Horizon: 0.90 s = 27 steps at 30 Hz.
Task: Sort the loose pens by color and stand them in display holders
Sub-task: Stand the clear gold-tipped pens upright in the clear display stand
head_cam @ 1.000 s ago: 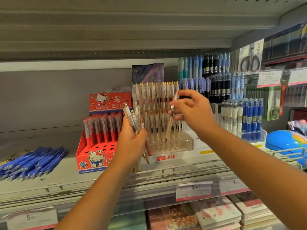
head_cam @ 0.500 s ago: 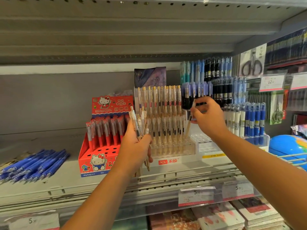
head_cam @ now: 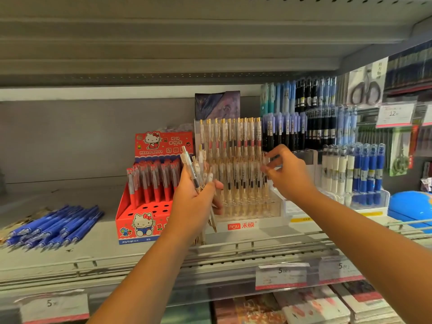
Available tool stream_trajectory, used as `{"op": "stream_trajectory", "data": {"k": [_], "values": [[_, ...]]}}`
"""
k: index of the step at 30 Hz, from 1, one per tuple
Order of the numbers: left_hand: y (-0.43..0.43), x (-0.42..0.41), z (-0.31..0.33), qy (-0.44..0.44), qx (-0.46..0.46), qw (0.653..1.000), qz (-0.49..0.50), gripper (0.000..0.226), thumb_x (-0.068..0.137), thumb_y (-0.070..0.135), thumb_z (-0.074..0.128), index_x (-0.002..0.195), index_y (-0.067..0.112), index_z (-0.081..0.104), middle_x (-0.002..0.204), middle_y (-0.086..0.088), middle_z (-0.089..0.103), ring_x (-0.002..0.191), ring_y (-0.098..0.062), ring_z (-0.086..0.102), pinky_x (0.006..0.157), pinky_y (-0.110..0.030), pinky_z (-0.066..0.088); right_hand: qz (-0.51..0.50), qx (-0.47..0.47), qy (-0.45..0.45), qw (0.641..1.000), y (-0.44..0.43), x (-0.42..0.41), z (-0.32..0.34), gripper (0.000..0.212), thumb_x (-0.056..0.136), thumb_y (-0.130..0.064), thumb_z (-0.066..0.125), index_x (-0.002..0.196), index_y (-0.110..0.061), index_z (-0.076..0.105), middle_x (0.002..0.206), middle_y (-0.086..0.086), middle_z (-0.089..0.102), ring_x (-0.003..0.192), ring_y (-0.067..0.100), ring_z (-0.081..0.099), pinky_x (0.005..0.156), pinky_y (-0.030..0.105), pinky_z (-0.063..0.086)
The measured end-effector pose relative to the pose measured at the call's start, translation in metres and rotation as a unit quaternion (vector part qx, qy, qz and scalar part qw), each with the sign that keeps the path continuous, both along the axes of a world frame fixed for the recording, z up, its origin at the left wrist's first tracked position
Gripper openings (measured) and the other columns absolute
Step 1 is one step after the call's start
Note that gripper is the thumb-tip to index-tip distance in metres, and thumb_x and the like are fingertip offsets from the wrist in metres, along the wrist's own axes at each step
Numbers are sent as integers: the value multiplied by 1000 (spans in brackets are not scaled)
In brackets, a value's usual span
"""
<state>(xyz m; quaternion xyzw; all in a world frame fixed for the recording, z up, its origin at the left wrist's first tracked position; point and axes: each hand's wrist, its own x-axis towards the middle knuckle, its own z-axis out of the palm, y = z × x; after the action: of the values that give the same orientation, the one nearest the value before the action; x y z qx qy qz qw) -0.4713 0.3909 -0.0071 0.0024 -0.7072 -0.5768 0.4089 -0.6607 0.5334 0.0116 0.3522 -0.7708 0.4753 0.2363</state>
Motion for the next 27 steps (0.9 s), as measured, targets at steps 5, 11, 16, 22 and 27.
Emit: {"op": "stream_trajectory", "data": {"k": [5, 11, 16, 22, 27], "values": [[0, -1, -2, 0, -2, 1000, 15, 23, 99, 8, 50, 107, 29, 55, 92, 3, 72, 64, -17, 65, 56, -25, 54, 11, 27, -49, 998, 3, -3, 0, 26, 89, -22, 71, 105, -21, 50, 89, -1, 66, 72, 18, 68, 63, 44, 60], [-2, -3, -3, -6, -13, 1000, 23, 19, 99, 11, 52, 106, 28, 57, 87, 1, 72, 68, -16, 68, 59, -26, 55, -19, 48, -9, 999, 5, -3, -4, 31, 90, -28, 68, 115, -22, 51, 92, -8, 64, 75, 11, 63, 62, 30, 53], [-4, -1, -3, -14, -27, 998, 48, 13, 100, 14, 52, 107, 23, 59, 76, -4, 70, 62, -13, 67, 56, -21, 54, -36, -19, 20, 999, 5, 12, 5, 42, 92, -24, 63, 130, -22, 44, 105, -2, 55, 80, 9, 58, 72, 32, 51], [-3, -1, -2, 17, -3, 999, 48, 11, 98, 9, 53, 106, 15, 60, 74, -6, 67, 61, -12, 66, 55, -21, 54, 204, -9, -65, 977, -7, 68, 23, 24, 93, -14, 63, 113, -23, 56, 97, -2, 64, 69, 16, 64, 54, 25, 54], [-3, 1, -1, 41, 1, 998, 40, 12, 99, 14, 56, 110, 15, 62, 79, -6, 72, 68, -16, 69, 58, -25, 56, 304, 28, -150, 940, -29, 101, 25, 28, 92, -17, 66, 119, -20, 59, 95, 3, 67, 70, 9, 68, 50, 23, 52]]}}
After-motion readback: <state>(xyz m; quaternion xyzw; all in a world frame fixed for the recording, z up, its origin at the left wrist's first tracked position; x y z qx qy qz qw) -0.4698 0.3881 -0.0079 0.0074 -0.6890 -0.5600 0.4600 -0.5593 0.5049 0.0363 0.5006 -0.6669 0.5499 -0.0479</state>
